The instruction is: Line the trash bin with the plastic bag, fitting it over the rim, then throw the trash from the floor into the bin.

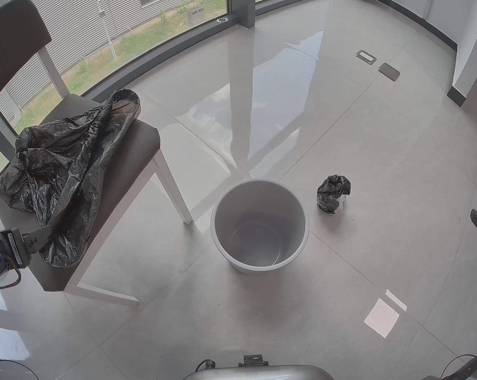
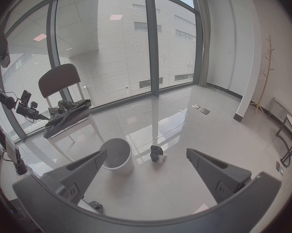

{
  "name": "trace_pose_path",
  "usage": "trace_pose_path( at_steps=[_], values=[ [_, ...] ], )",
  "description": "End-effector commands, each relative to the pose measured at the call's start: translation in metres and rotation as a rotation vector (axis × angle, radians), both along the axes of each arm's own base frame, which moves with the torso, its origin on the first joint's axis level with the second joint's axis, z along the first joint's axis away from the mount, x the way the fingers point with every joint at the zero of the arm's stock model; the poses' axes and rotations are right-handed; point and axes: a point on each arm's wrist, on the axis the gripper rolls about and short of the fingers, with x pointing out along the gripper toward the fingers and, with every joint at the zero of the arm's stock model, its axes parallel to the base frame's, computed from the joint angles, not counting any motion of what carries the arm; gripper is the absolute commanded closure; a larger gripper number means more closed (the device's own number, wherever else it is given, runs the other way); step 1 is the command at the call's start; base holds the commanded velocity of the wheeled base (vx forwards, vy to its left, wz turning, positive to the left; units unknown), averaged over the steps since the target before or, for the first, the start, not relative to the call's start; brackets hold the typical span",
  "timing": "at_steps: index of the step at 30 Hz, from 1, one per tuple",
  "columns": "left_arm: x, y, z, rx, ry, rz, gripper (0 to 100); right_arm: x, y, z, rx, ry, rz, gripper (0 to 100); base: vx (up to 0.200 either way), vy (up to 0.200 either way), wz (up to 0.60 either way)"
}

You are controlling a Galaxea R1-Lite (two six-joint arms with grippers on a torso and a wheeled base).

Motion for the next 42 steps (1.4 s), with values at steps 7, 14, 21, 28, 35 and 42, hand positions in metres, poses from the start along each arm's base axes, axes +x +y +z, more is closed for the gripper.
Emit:
trace_pose_path(
  at_steps=[7,14,21,28,35,42],
  values=[
    [0.014,-0.003,-0.013,0.001,0.084,-0.016,0,-0.001,0.0,0.0,0.0,-0.004,-0.001,0,0.0,0.0,0.0],
    [0.028,-0.001,-0.016,0.015,0.111,0.0,0,0.0,0.0,-0.001,0.0,0.002,0.001,0,0.0,0.0,0.0],
    [0.047,0.001,-0.022,0.03,0.11,0.031,0,0.0,0.0,-0.002,0.0,0.005,-0.001,0,0.0,0.0,0.0],
    [0.044,0.0,-0.026,0.02,0.122,0.023,100,0.001,0.0,-0.003,0.0,0.013,-0.001,0,0.0,0.0,0.0],
    [0.041,-0.001,-0.02,0.022,0.09,0.015,100,0.001,0.0,-0.004,-0.001,0.016,0.002,0,0.0,0.0,0.0],
    [0.037,-0.004,0.006,0.049,-0.019,-0.05,100,0.0,0.001,-0.001,0.002,-0.001,0.034,0,0.0,0.0,0.0]
  ],
)
